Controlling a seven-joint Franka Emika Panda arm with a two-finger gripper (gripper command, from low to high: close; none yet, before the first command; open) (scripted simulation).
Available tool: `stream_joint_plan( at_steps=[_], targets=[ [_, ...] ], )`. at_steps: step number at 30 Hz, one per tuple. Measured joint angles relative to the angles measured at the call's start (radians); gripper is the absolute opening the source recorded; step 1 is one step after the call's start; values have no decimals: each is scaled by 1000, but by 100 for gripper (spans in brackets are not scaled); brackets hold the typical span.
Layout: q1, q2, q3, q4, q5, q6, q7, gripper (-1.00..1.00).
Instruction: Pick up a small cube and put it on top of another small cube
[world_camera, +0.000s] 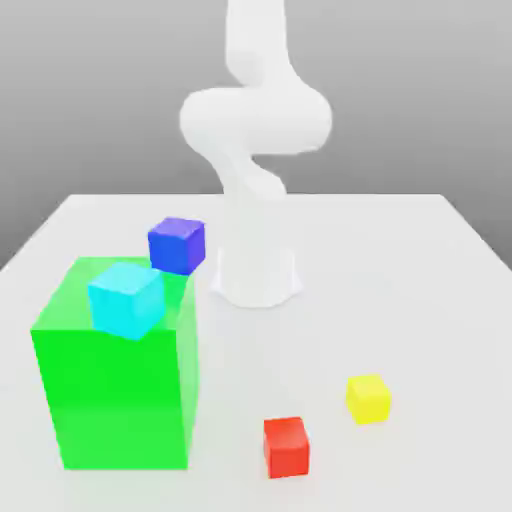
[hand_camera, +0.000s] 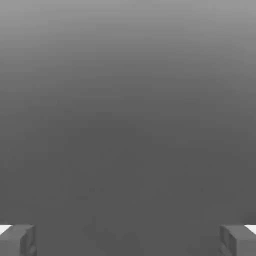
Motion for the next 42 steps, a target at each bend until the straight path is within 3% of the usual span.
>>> stream_joint_plan(
  at_steps=[22, 28, 29, 36, 42],
  targets=[
    [50, 804, 26, -307, -9, 424, -52, 0],
    [62, 1021, 14, -289, -23, 589, -45, 0],
    [63, 1050, 12, -284, -25, 612, -44, -100],
    [62, 1053, 13, -284, -29, 615, -40, -100],
    [53, 872, 22, -316, -13, 465, -43, -100]
  ],
)
